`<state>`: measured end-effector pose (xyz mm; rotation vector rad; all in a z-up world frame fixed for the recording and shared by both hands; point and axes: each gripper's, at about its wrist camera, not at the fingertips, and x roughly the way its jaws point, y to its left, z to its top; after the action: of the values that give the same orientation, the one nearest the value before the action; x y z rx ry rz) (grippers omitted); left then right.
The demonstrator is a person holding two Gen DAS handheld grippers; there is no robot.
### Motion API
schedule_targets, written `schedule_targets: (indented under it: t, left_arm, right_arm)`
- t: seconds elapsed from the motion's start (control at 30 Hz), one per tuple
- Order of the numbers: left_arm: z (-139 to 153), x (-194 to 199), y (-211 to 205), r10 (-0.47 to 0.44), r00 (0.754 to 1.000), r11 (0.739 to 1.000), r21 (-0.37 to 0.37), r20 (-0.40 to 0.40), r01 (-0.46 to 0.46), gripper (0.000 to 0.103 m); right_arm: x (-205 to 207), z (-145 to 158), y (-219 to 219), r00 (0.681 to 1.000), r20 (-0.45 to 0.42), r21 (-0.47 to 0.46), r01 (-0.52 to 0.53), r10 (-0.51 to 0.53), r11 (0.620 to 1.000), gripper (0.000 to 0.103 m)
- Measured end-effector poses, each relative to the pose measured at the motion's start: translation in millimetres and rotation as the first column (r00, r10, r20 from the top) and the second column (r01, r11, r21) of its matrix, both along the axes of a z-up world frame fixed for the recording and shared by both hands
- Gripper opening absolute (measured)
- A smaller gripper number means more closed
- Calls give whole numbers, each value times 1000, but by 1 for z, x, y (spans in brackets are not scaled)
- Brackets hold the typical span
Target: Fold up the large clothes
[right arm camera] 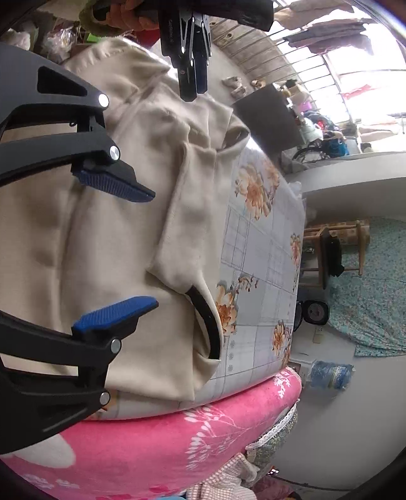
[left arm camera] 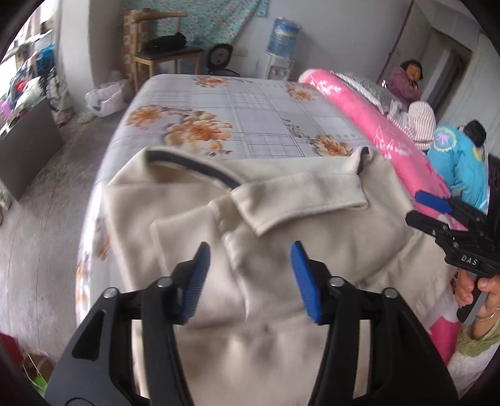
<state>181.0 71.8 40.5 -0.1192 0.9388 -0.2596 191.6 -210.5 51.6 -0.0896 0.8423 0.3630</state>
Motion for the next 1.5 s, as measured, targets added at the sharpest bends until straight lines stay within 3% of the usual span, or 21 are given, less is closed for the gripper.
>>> schedule_targets:
  t: [0.1,0.23,0.4,0.47,0.7,0.87,0.93,1.1,1.3,1.4,1.5]
  left_arm:
    - [-5,-51,29,77,997,997,-12,15,-76,65]
    - [-27,-106,62,206,979,978,-40,-3,-206,66]
    - [-58,-140,84,287,956,949,-120,-65,-293,61]
    - [-62,-140,85,292,955,946,-130,-57,-297,58]
    - [-68,-129,90,267,963,952,-144,-35,-269,45]
    - [-55,-137,96,174,984,949,-273,31,-159,44]
    - [-56,-133,99,161,987,944,-296,22,-148,44]
    - [-70,-110,102,158,987,941,-298,-33,-161,44]
    - [-75,-78,85,151,988,962,-225,-46,-157,42]
    - [-65,-81,76,129,992,958,-258,6,-123,42]
    - [-55,-95,66,56,994,952,-305,90,-26,43]
  right_arm:
    - [-40,-3,2,999,-6,59,-38,38,998,80]
    - [-82,-24,16,995,-38,84,-86,89,993,81]
    - [-93,-67,37,986,-127,36,-109,112,993,81]
    - [-89,-77,34,984,-145,74,-88,98,993,84]
    - [-85,-79,38,986,-141,50,-85,91,995,84]
    - [-85,-80,37,987,-137,55,-73,80,996,85]
    - [-86,-80,38,988,-132,45,-73,78,996,85]
    - [-87,-79,39,988,-134,42,-68,74,997,85]
    - [-86,-79,40,988,-136,36,-65,70,997,85]
    - [-85,-79,40,988,-135,38,-63,68,997,85]
    - [-86,-80,40,989,-132,40,-61,66,997,85]
